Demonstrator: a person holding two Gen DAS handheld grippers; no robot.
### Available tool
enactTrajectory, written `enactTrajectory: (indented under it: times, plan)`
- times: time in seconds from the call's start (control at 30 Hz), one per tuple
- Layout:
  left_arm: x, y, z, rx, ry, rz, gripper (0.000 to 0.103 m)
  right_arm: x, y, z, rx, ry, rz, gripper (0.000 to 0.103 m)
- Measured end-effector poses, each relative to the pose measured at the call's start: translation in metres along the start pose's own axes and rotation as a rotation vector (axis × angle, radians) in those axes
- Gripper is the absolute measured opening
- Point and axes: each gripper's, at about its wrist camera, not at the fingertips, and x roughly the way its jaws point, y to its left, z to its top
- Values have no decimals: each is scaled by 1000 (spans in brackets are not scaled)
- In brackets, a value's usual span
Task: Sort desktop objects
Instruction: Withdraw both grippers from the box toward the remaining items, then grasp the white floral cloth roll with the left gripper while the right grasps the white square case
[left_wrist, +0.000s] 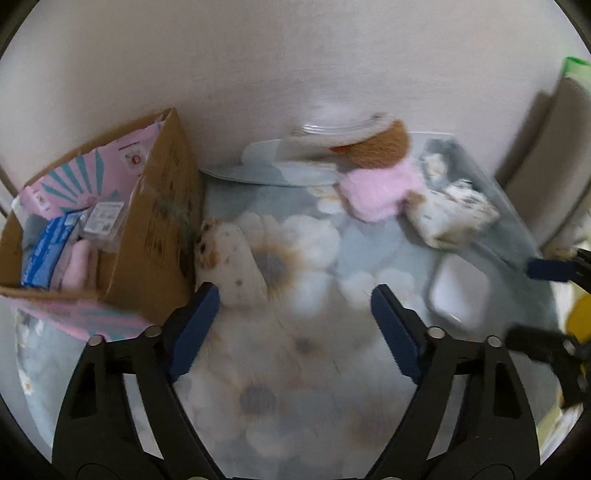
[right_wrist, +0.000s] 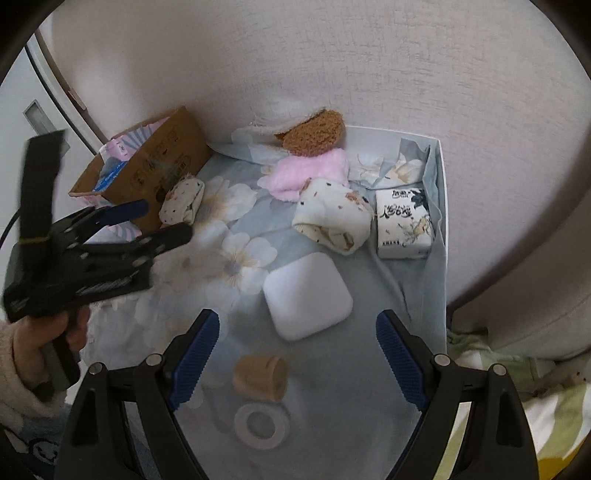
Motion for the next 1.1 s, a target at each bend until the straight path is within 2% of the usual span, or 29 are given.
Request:
enactTrajectory:
  times: [0.2, 0.33, 0.6, 0.7, 0.73, 0.8, 0.9, 1.0, 1.03, 1.07, 1.1]
  plan:
    - [32, -7, 14, -135, 65, 112, 74, 13, -2, 9, -37, 14, 31, 85]
    - [37, -3, 21, -204, 59, 219, 74, 24, 2, 13, -89, 41, 45, 84]
    - [51, 11, 24, -324, 121, 331, 73, 33, 3, 20, -145, 59, 64, 84]
    - [61, 7, 26, -316, 171, 359, 82, 39, 4, 21, -170, 74, 73, 82]
    - [66, 5, 27, -303, 197, 364, 89, 42, 5, 20, -182, 85, 78, 81]
    - [68, 4, 27, -309, 197, 365, 94, 44, 8, 19, -203, 93, 75, 80]
    - [68, 3, 23, -318, 179, 350, 94, 46, 12, 17, -240, 95, 61, 75]
    - [65, 8, 16, -351, 158, 295, 92, 45, 15, 17, -277, 86, 27, 60]
    - [64, 11, 12, -366, 149, 275, 90, 45, 15, 16, -290, 83, 10, 53]
    - [62, 13, 10, -375, 141, 266, 83, 44, 16, 15, -305, 76, -11, 43]
    - [59, 14, 8, -378, 133, 267, 77, 43, 15, 14, -316, 72, -32, 38]
